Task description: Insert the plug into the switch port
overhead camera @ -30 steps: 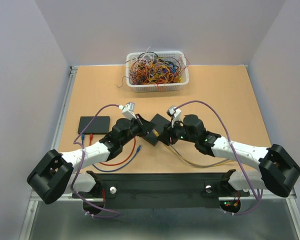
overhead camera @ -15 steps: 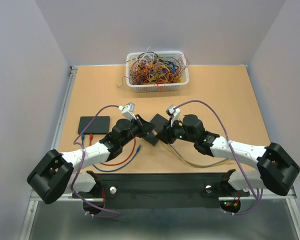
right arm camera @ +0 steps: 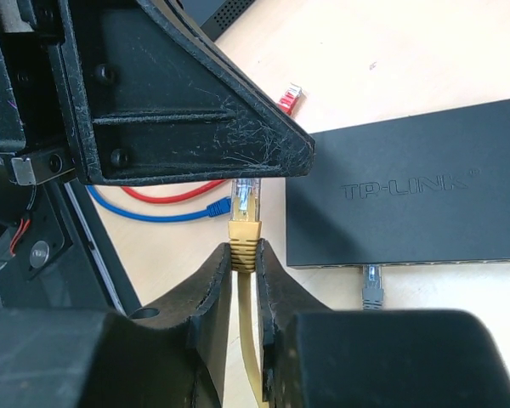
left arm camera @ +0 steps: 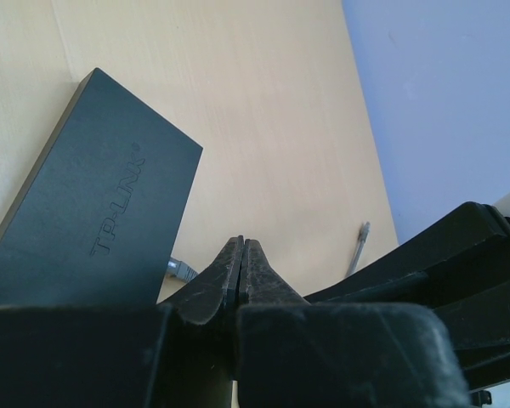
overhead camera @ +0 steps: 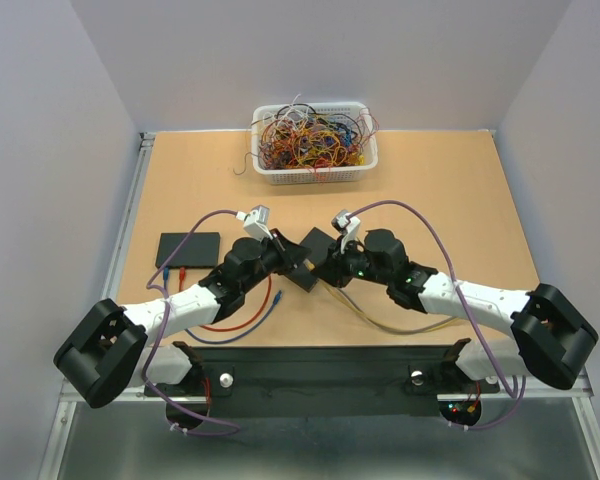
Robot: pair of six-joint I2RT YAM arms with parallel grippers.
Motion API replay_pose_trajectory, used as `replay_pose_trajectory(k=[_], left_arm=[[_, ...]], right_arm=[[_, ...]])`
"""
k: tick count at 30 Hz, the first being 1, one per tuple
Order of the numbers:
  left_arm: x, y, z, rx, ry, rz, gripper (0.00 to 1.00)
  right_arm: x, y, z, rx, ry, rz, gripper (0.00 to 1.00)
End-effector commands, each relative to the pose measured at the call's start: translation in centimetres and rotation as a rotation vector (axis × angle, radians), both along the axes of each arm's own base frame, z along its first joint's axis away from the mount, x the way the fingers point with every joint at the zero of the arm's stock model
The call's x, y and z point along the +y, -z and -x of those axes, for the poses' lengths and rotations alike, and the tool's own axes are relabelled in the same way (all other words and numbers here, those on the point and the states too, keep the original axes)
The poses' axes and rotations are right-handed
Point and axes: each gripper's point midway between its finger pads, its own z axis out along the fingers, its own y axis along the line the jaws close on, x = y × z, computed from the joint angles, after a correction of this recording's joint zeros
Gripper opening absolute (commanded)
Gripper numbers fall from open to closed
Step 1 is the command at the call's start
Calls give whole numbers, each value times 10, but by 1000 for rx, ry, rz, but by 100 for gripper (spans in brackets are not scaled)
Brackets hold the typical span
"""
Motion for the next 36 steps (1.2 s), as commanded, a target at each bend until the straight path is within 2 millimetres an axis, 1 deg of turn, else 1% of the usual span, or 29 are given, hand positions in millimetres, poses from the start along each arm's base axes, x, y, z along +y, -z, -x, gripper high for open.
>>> replay_pose_trajectory(k=[1,2,3,4,6,7,8,9,10,11,12,13,14,15,16,19,20,23,24,25,26,27,29,31,32,34,35,36], left_arm=[[-1,0,2,-21,9,1,0],[-1,2,1,-18,11,-3,4],[-1,7,2,-11,14,-17,10],[-1,8,1,-8,15,-24,21],[-1,12,0,-4,16,-40,36],[-1,13,0,-5,14,-46,48],[0,13,0,-8,11,-51,53],[2,14,-2,-12,1,-63,57],[3,15,-3,-13,-5,-70,62],[5,16,-4,-16,-12,-80,64],[6,17,-5,-13,-12,-93,65],[11,18,-9,-18,-41,-111,66],[15,18,-14,-25,-53,-127,67],[18,18,-16,-29,-57,-137,67],[25,20,-22,-31,-75,-152,68],[36,22,-31,-35,-96,-171,69],[43,23,-37,-44,-111,-188,69],[52,30,-46,-44,-133,-221,69],[57,30,-51,-50,-144,-235,69],[57,35,-53,-46,-142,-251,69],[58,35,-55,-50,-143,-257,69],[55,39,-57,-47,-121,-265,69],[54,41,-61,-51,-115,-270,68],[51,49,-64,-49,-98,-277,68],[47,46,-66,-64,-88,-264,68],[44,55,-68,-59,-72,-268,68],[41,54,-71,-67,-65,-264,67],[36,59,-72,-66,-43,-263,67]], right_arm=[[7,-34,-13,-89,36,-69,8],[6,-32,-14,-89,46,-61,7],[2,-29,-17,-85,72,-44,6],[-1,-25,-19,-83,91,-27,6],[-12,-18,-23,-76,153,5,4],[-23,-8,-28,-71,211,43,3],[-28,-5,-31,-70,242,62,2],[-40,2,-36,-66,304,104,0],[-45,6,-38,-62,331,125,0],[-51,10,-39,-56,356,149,1],[-57,15,-41,-47,387,170,0],[-66,23,-41,-33,415,211,0],[-76,28,-46,-36,470,246,0],[-82,32,-47,-23,507,257,0],[-95,40,-50,-12,565,304,0],[-109,54,-55,11,637,373,0],[-112,60,-55,16,648,394,0],[-118,66,-59,15,684,437,0],[-119,70,-60,20,691,451,0],[-118,72,-61,23,688,459,0],[-116,72,-62,25,684,458,0],[-115,79,-62,31,675,479,0],[-109,85,-60,47,637,489,1],[-103,92,-57,66,599,500,0],[-100,93,-57,71,584,497,0],[-95,94,-56,73,558,488,0],[-93,93,-57,71,549,484,0],[-90,90,-58,63,538,473,0]])
